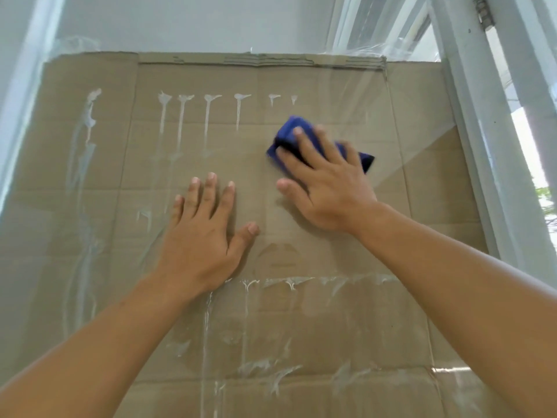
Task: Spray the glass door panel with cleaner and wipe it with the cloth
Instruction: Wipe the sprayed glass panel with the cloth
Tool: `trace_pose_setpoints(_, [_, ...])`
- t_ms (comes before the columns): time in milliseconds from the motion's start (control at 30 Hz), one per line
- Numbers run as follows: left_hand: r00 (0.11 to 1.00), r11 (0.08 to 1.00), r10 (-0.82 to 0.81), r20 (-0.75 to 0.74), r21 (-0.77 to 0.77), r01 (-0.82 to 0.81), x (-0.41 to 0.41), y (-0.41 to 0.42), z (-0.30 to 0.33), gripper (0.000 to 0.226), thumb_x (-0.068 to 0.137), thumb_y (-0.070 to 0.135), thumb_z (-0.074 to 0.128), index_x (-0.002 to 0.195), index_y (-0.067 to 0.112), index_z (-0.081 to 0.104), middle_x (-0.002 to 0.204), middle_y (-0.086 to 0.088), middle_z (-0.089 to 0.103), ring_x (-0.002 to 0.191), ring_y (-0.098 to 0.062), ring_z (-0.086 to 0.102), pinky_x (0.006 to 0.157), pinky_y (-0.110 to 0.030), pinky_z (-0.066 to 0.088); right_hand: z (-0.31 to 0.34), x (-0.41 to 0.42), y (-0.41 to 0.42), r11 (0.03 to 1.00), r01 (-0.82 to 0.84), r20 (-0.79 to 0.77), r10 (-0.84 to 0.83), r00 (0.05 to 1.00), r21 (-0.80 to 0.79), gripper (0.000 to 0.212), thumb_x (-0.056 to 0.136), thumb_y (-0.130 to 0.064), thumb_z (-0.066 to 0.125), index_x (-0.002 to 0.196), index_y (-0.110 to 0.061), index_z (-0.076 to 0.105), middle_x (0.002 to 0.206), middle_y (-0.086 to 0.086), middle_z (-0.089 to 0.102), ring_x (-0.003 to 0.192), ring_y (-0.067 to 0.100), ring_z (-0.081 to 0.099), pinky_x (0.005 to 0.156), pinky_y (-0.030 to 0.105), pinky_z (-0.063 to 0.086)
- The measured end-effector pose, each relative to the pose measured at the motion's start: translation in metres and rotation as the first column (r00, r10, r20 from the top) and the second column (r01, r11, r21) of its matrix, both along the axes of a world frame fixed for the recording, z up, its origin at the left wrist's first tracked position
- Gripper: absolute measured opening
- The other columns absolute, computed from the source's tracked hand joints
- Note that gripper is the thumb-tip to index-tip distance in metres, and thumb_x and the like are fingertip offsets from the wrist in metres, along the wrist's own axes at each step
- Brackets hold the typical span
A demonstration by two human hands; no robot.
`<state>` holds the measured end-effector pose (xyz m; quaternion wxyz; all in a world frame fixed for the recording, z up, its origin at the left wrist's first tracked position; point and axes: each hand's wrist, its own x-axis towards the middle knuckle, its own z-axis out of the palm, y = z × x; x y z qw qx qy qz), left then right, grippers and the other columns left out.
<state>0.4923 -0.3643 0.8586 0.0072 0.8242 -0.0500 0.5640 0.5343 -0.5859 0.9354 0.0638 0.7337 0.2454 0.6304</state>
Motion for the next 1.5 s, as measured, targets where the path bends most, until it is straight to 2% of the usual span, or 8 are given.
trace_pose_setpoints(100, [1.0, 1.0, -0.007, 0.008, -0.007, 0.007, 0.0, 0.0, 0.001, 0.089, 0.082, 0.076, -0.002, 0.157, 0.028, -0.006, 0.164, -0.001, -0.018, 0.15, -0.019, -0.023, 0.121, -0.041, -0.012, -0.004, 0.01, -0.012, 0.959, 0.023, 0.113, 0.01, 0.994, -0.283, 0.064, 0.101, -0.066, 0.016, 0.154, -0.039, 0.038, 0.167, -0.002, 0.027, 0.156, 0.027, 0.018, 0.123, 0.055, 0.017])
trace_pose_setpoints(267, [1.0, 1.0, 0.007, 0.002, 0.007, -0.007, -0.001, 0.001, 0.001, 0.088, 0.083, 0.076, -0.004, 0.157, 0.029, -0.009, 0.163, 0.0, -0.021, 0.149, -0.018, -0.026, 0.121, -0.04, -0.013, 0.013, 0.004, -0.01, 0.903, 0.007, -0.069, 0.025, 0.997, 0.429, 0.067, 0.101, -0.066, 0.008, 0.16, -0.036, 0.019, 0.171, 0.0, 0.002, 0.157, 0.027, -0.002, 0.122, 0.057, 0.007])
trace_pose_setpoints(467, [1.0, 1.0, -0.022, -0.002, -0.002, 0.022, 0.0, 0.005, 0.001, 0.09, 0.081, 0.078, -0.003, 0.157, 0.029, -0.007, 0.164, 0.002, -0.018, 0.149, -0.015, -0.023, 0.122, -0.039, -0.01, 0.002, 0.012, -0.009, 0.942, 0.013, 0.15, 0.039, 0.988, -0.336, 0.067, 0.1, -0.069, 0.015, 0.153, -0.038, 0.041, 0.166, -0.001, 0.03, 0.155, 0.027, 0.022, 0.121, 0.055, 0.019])
trace_pose_setpoints(700, [0.997, 0.995, -0.083, -0.008, 0.062, 0.083, -0.005, 0.02, 0.004, 0.093, 0.081, 0.079, 0.0, 0.157, 0.026, 0.001, 0.165, 0.005, -0.011, 0.15, -0.011, -0.019, 0.121, -0.032, -0.011, 0.019, -0.001, 0.012, 0.876, -0.005, -0.11, 0.067, 0.992, 0.482, 0.07, 0.1, -0.067, 0.008, 0.161, -0.033, 0.011, 0.171, 0.003, -0.007, 0.156, 0.031, -0.01, 0.121, 0.061, 0.002])
trace_pose_setpoints(900, [0.992, 0.987, -0.13, 0.0, 0.1, 0.129, -0.011, 0.028, 0.008, 0.093, 0.083, 0.077, 0.006, 0.158, 0.021, 0.014, 0.166, 0.001, 0.003, 0.152, -0.013, -0.007, 0.124, -0.035, 0.0, -0.003, 0.011, 0.016, 0.949, 0.027, 0.189, 0.035, 0.981, -0.315, 0.064, 0.102, -0.064, 0.021, 0.151, -0.032, 0.045, 0.164, 0.002, 0.033, 0.153, 0.029, 0.025, 0.117, 0.055, 0.024])
trace_pose_setpoints(1133, [0.979, 0.972, -0.201, 0.045, 0.13, 0.194, -0.012, 0.04, 0.014, 0.091, 0.085, 0.075, 0.014, 0.153, 0.018, 0.032, 0.164, -0.002, 0.019, 0.153, -0.017, 0.006, 0.124, -0.04, 0.012, 0.015, -0.003, 0.032, 0.803, -0.017, -0.106, 0.1, 0.989, 0.596, 0.068, 0.102, -0.065, 0.01, 0.162, -0.032, 0.014, 0.171, 0.001, -0.006, 0.156, 0.028, -0.01, 0.121, 0.061, 0.001])
trace_pose_setpoints(1333, [0.97, 0.972, -0.223, 0.098, 0.094, 0.214, -0.014, 0.056, 0.023, 0.089, 0.086, 0.073, 0.018, 0.154, 0.017, 0.03, 0.165, -0.002, 0.017, 0.153, -0.016, 0.004, 0.124, -0.037, 0.008, 0.002, 0.007, 0.031, 0.985, 0.023, 0.166, 0.005, 0.986, -0.17, 0.066, 0.1, -0.066, 0.019, 0.15, -0.033, 0.047, 0.164, -0.001, 0.032, 0.154, 0.025, 0.024, 0.117, 0.053, 0.025])
trace_pose_setpoints(1500, [0.967, 0.974, -0.224, 0.124, 0.051, 0.219, -0.013, 0.082, 0.029, 0.093, 0.084, 0.075, 0.017, 0.154, 0.015, 0.029, 0.165, -0.004, 0.015, 0.153, -0.017, 0.002, 0.124, -0.039, 0.007, 0.024, -0.002, 0.048, 0.769, -0.015, -0.101, 0.103, 0.99, 0.638, 0.068, 0.102, -0.064, 0.011, 0.161, -0.033, 0.016, 0.171, 0.0, -0.003, 0.157, 0.026, -0.006, 0.121, 0.059, 0.004])
